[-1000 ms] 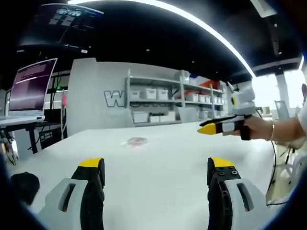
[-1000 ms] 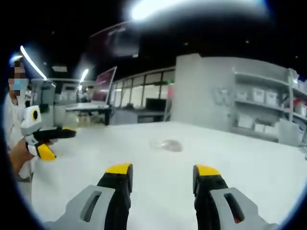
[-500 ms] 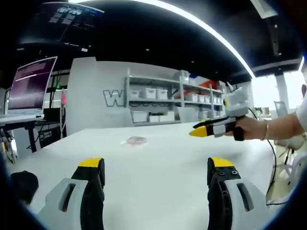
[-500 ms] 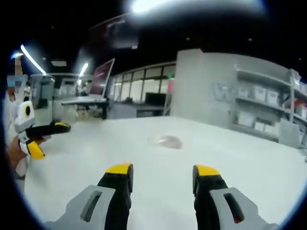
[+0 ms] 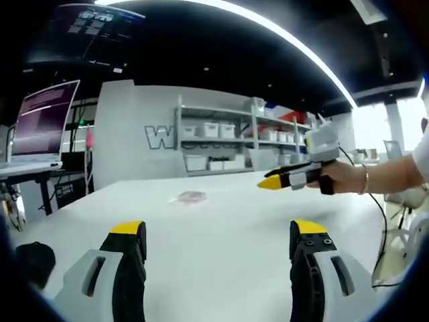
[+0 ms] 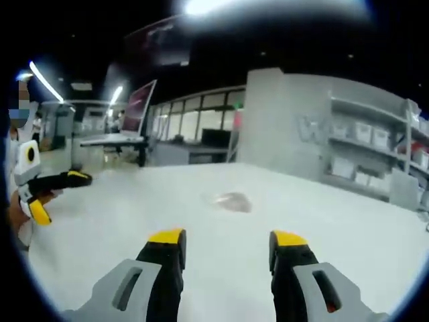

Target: Open the resealable bag by pulling the two sides of the seal apart until the entire bag opening is separated and visibly accessible.

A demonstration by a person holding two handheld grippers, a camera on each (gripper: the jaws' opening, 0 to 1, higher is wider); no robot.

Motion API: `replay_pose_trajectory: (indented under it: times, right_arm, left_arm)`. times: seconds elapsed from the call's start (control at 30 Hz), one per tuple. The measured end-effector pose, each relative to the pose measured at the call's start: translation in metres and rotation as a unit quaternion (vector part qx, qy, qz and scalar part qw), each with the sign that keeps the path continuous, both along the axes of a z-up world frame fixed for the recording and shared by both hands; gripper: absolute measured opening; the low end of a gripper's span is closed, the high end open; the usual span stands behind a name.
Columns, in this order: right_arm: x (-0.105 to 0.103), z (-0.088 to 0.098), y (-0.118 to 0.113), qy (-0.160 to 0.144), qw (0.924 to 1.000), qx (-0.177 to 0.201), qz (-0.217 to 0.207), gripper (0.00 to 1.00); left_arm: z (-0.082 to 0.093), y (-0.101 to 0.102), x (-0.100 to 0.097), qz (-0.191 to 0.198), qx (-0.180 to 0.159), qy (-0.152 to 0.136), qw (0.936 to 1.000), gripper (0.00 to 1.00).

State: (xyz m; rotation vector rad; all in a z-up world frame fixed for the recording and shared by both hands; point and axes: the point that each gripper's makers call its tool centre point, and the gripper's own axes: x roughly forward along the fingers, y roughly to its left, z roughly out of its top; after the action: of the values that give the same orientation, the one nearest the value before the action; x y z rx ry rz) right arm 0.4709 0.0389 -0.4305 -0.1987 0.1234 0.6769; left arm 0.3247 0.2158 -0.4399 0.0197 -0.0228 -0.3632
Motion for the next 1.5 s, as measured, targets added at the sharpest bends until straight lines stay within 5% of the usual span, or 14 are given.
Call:
replay_pose_trajectory:
  times: [1.5]
  right_arm:
    - [0.046, -0.010, 0.021, -0.003, 0.9992, -0.039, 0.006, 0.48]
  left_arm:
    - [-0.005, -0.004, 0.009, -0.005, 0.007, 0.010, 0.9999, 0.86]
